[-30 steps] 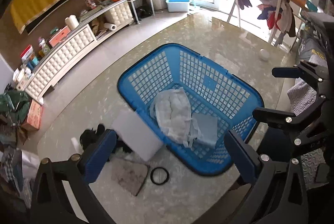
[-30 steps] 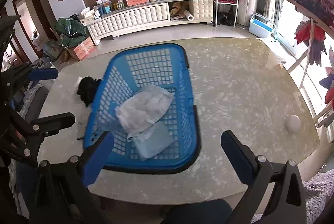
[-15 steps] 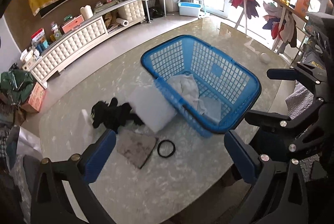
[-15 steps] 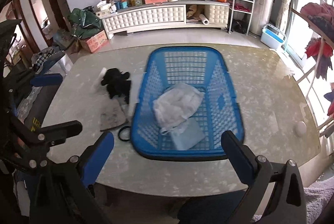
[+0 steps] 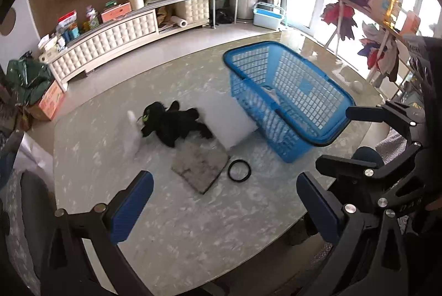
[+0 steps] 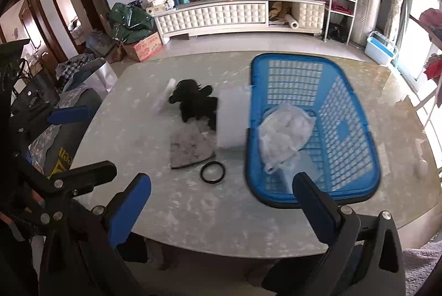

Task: Organize soft objects
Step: 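Move the right tool to the black rubber ring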

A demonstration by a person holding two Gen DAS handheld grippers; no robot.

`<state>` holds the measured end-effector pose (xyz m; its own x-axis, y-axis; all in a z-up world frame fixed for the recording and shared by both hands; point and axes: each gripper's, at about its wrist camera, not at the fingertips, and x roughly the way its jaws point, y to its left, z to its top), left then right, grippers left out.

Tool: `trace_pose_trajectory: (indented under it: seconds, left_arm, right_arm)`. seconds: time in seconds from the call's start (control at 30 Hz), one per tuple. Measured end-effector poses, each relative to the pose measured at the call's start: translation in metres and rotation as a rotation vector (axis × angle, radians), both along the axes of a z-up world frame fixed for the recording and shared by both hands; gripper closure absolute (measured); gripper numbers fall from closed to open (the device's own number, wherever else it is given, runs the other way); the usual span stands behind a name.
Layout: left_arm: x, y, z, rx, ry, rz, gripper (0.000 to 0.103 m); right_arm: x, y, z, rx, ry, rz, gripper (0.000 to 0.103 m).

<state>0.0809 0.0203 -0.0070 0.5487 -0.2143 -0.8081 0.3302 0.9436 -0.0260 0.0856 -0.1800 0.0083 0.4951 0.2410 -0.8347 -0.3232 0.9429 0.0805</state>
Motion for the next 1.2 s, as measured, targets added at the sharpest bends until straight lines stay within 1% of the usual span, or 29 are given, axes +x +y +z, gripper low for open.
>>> trace_pose_trajectory:
  seconds: [0.1,0.23,0.33,0.4,0.6,0.77,0.9,1.07,1.2]
  left_arm:
    - [-0.003,0.016,-0.006,-0.012,0.008,0.023,0.000]
    - [-0.005,0.037,-0.017,-0.005,0.023,0.049,0.000]
    - [-0.006,0.054,-0.026,0.003,0.036,0.067,0.000]
    - [-0.005,0.065,-0.032,0.004,0.050,0.077,0.000]
    - [0.005,0.085,-0.061,-0.010,0.122,0.098,0.000]
    - [0.018,0.094,-0.088,-0.022,0.181,0.097,0.000]
    - [0.031,0.094,-0.107,-0.014,0.223,0.090,0.000]
    - [0.045,0.090,-0.127,0.003,0.258,0.071,0.000]
    - [0.058,0.091,-0.140,0.010,0.280,0.081,0.000]
  right_arm:
    - [-0.001,0.015,-0.004,-0.007,0.006,0.028,0.000]
    - [0.003,0.037,-0.013,-0.028,0.024,0.072,0.006]
    - [0.006,0.052,-0.022,-0.050,0.035,0.097,0.006]
    - [0.010,0.061,-0.031,-0.051,0.060,0.114,0.006]
    - [0.021,0.080,-0.057,-0.075,0.116,0.148,0.006]
    - [0.032,0.089,-0.081,-0.091,0.178,0.154,0.006]
    - [0.042,0.094,-0.103,-0.117,0.222,0.153,0.006]
    - [0.056,0.090,-0.127,-0.150,0.250,0.117,0.006]
    - [0.065,0.084,-0.145,-0.174,0.272,0.095,0.006]
